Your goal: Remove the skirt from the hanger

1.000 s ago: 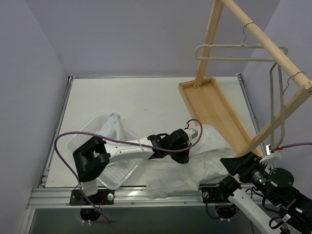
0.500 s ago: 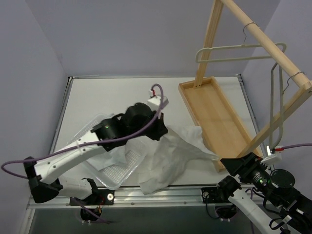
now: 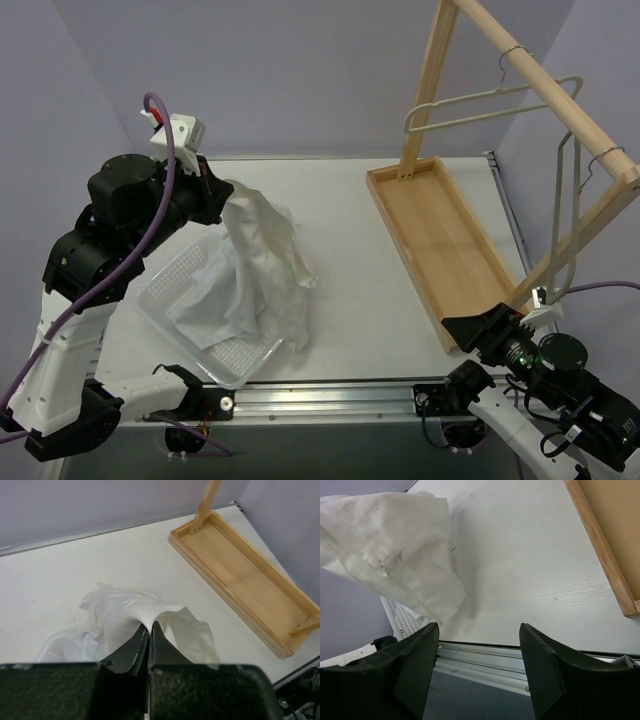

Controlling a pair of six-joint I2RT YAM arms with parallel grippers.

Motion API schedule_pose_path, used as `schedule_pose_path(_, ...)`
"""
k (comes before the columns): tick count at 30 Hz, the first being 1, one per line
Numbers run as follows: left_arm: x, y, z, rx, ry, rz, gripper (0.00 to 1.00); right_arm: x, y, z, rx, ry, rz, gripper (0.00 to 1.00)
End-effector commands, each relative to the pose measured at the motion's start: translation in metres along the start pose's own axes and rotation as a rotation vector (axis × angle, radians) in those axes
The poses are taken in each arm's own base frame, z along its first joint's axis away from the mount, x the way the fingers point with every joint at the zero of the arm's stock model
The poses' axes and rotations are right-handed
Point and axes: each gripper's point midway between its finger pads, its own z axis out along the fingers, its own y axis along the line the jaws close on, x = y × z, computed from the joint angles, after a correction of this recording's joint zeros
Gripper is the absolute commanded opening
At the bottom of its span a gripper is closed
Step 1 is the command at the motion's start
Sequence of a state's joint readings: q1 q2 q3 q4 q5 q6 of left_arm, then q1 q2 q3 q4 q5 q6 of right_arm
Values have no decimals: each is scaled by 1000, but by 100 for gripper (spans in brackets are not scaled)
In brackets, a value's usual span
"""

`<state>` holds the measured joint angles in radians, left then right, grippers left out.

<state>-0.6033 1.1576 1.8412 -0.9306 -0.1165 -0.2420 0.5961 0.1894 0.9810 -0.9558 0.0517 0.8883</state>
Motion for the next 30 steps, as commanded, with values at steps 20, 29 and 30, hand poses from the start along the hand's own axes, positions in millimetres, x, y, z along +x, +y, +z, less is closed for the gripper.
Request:
schedule_pose_path(20,-108,57,-94,-272,-506,65,2,7,4,32,35,72,-91,62)
schedule_pose_path(29,-121,66,-154,-308,-594,55,2,21,3,45,10,111,-88,62)
schedule_pose_path(30,-122,66,-158,-303,-601,54,2,21,3,45,10,112,-86,62)
